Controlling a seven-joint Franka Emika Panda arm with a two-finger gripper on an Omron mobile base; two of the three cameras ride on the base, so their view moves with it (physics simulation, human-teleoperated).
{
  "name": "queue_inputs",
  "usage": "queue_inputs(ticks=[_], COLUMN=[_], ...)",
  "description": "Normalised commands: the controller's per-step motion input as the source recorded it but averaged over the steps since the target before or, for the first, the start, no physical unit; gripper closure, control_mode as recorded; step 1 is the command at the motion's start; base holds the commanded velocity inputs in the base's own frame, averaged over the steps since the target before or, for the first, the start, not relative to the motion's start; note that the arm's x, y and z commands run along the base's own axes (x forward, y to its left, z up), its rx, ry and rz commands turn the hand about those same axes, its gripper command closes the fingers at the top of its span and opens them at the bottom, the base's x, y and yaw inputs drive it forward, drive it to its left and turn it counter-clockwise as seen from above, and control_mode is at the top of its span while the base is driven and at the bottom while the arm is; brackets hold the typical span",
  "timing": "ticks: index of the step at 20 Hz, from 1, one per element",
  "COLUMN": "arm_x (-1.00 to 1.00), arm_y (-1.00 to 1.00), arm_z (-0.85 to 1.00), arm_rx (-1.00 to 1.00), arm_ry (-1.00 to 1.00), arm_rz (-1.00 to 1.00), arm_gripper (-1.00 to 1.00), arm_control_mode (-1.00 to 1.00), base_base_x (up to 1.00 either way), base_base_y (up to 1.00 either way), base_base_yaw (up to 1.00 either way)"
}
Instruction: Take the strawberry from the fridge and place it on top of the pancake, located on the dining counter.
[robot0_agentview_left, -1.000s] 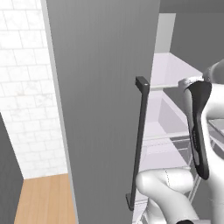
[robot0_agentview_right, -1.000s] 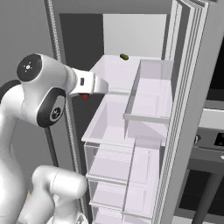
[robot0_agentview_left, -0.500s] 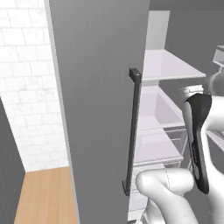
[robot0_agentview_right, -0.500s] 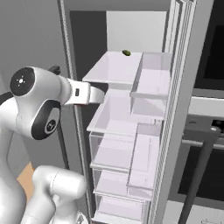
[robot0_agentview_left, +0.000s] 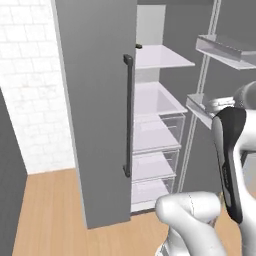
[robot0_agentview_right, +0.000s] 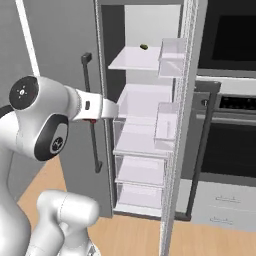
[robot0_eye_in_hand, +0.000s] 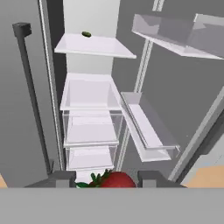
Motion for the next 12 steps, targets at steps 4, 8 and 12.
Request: queue_inputs(ticks=[4,8,12], arm_x=[0.0,0.0,0.0], arm_y=[0.0,0.0,0.0], arm_z=[0.0,0.0,0.0], arm_rx=[0.0,0.0,0.0], arm_ry=[0.0,0.0,0.0], arm_rz=[0.0,0.0,0.0], arm_gripper=[1.0,1.0,1.0], arm_control_mode=[1.0,1.0,1.0], base_base_x=[-0.53,-0.4,-0.39], base_base_y=[0.25,0.05,-0.01], base_base_yaw=[-0.59,-0.72,-0.78])
